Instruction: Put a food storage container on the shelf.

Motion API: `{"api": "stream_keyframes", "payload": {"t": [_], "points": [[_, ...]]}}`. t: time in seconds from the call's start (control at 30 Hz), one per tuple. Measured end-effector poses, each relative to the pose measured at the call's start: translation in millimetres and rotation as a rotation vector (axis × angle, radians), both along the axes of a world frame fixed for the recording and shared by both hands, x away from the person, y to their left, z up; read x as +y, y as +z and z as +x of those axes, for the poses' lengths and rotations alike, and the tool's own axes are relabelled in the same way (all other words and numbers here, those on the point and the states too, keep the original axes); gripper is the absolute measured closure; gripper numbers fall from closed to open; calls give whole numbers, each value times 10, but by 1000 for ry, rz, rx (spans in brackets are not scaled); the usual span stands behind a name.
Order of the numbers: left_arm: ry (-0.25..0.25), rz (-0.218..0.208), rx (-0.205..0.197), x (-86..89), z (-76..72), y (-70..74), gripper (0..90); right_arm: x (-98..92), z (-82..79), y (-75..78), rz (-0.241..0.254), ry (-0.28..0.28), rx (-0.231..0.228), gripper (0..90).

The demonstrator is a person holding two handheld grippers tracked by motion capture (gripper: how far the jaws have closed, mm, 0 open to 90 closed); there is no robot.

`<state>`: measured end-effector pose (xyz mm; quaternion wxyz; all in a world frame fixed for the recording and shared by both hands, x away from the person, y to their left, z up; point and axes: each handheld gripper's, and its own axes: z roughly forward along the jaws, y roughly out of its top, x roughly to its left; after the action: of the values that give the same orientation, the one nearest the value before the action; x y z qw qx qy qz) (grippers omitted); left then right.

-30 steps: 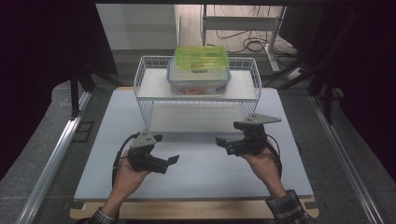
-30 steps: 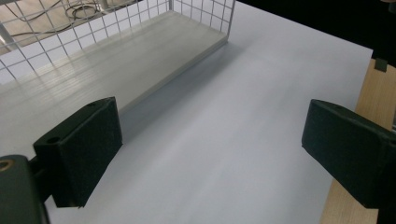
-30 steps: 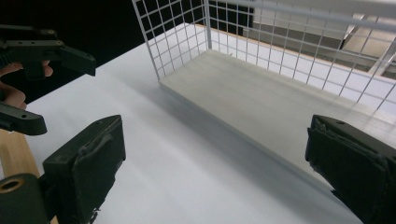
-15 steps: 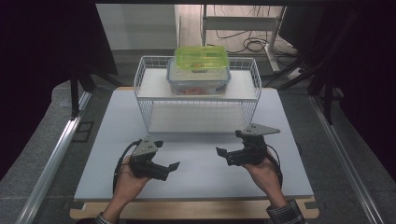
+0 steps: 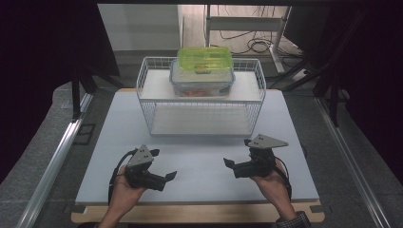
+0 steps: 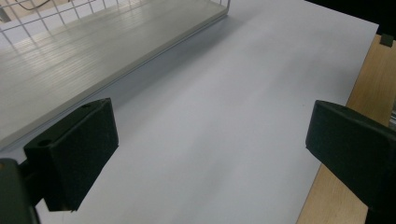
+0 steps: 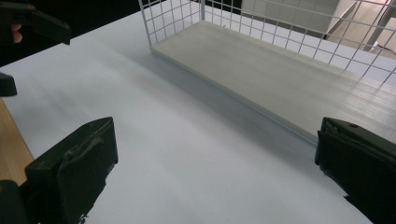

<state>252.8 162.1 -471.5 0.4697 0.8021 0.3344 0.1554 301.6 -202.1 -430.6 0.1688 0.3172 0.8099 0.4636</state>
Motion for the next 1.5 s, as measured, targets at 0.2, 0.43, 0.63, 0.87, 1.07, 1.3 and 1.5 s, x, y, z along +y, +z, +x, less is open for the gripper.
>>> {"api": "stream_keyframes", "payload": {"t": [0.2,0.43,0.63,0.87,1.07,1.3,1.5], "points": [[16,-5,-4,90,-81,-30,23,-41,-76,-46,-26,-5,5,0],[28,-3,15,155,-135,-117,27,-156,-150,-129,-19,-27,13,0],[33,2,29,200,-160,-185,26,-265,-236,-182,-19,-58,2,0],[52,11,33,271,-204,-242,20,-362,-329,-299,-33,-77,10,0],[74,12,34,339,-268,-292,15,-423,-407,-377,-36,-97,1,0],[85,54,45,355,-324,-385,14,-484,-475,-482,-51,-115,3,0],[107,118,61,379,-355,-474,16,-527,-516,-595,-66,-121,30,0]]}}
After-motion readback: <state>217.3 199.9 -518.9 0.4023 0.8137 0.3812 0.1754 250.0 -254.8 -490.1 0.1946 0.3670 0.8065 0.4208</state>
